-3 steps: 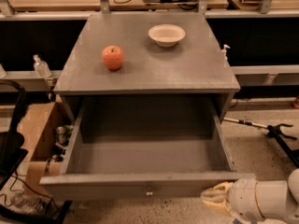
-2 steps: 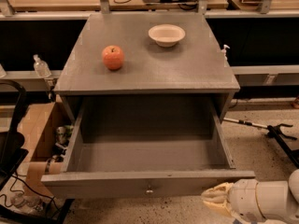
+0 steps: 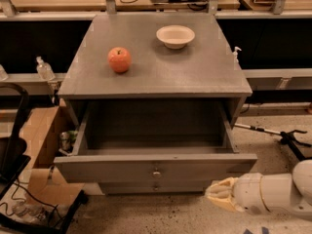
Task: Close top drawer
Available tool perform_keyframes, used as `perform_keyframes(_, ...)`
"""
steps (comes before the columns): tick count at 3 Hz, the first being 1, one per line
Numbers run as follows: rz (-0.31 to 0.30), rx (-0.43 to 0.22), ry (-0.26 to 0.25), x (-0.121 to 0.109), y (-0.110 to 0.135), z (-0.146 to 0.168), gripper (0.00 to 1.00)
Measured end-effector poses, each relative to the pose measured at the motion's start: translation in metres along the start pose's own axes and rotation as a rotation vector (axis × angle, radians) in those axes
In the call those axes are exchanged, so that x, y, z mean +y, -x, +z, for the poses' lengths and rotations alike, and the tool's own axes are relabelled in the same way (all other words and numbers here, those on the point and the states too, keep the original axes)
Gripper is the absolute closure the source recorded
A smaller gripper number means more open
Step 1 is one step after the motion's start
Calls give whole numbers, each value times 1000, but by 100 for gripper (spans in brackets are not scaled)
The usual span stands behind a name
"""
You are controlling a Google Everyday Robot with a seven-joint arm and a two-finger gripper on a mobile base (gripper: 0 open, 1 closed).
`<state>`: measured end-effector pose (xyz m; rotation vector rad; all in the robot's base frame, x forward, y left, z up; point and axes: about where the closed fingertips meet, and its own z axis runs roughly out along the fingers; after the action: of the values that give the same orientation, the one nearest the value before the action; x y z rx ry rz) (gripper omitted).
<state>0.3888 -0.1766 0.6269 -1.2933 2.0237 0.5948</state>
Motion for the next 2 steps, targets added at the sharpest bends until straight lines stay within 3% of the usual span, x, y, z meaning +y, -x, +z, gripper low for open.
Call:
perform_keyframes(1, -60, -14, 18, -63, 43, 28, 100)
perform_keyframes(2, -63, -14, 20, -65, 44, 28, 100)
